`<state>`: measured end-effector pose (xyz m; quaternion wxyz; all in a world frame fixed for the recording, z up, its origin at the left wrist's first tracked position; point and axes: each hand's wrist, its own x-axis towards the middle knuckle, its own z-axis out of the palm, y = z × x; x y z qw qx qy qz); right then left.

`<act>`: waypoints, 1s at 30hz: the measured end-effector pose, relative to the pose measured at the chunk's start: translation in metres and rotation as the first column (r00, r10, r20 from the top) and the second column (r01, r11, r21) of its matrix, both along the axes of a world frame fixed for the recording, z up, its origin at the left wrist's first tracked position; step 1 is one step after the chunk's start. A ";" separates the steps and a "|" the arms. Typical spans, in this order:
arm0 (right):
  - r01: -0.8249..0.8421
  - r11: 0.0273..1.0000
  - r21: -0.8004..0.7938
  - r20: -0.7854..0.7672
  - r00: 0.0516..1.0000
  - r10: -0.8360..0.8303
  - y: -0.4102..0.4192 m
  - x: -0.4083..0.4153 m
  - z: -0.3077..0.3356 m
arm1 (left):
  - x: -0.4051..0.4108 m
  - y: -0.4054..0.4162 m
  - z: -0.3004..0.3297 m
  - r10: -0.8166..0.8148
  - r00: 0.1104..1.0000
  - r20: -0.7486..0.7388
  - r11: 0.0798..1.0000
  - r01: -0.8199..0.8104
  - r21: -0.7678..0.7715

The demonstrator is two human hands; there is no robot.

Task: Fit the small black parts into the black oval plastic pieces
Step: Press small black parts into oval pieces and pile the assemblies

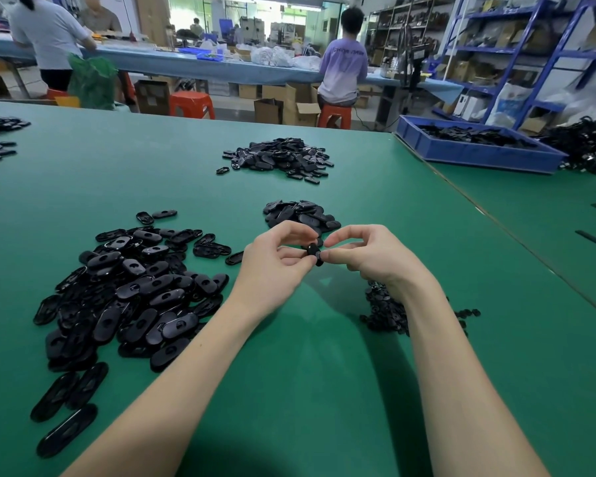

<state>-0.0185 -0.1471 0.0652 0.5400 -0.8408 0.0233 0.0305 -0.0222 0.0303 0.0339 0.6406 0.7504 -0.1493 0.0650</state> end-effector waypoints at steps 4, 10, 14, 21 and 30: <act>0.017 1.000 -0.022 0.007 1.000 -0.017 0.002 0.000 0.001 | 0.001 0.001 0.002 -0.002 1.000 -0.005 1.000 0.002 -0.007; 0.039 0.998 -0.044 -0.012 0.999 -0.040 0.004 0.002 0.001 | 0.003 0.006 0.002 -0.024 0.998 -0.061 0.999 0.022 -0.034; 0.047 0.998 0.043 -0.103 0.994 -0.042 0.002 0.003 0.000 | 0.005 0.007 0.002 -0.045 0.992 -0.120 0.994 0.033 -0.104; 0.025 0.985 0.169 -0.090 0.996 -0.010 0.003 0.004 -0.003 | 0.004 0.006 0.003 -0.051 0.990 -0.128 0.988 0.032 -0.148; 0.065 0.987 0.146 -0.092 0.994 -0.052 0.001 0.004 0.000 | 0.003 0.003 0.002 0.007 1.000 -0.010 0.997 -0.008 -0.081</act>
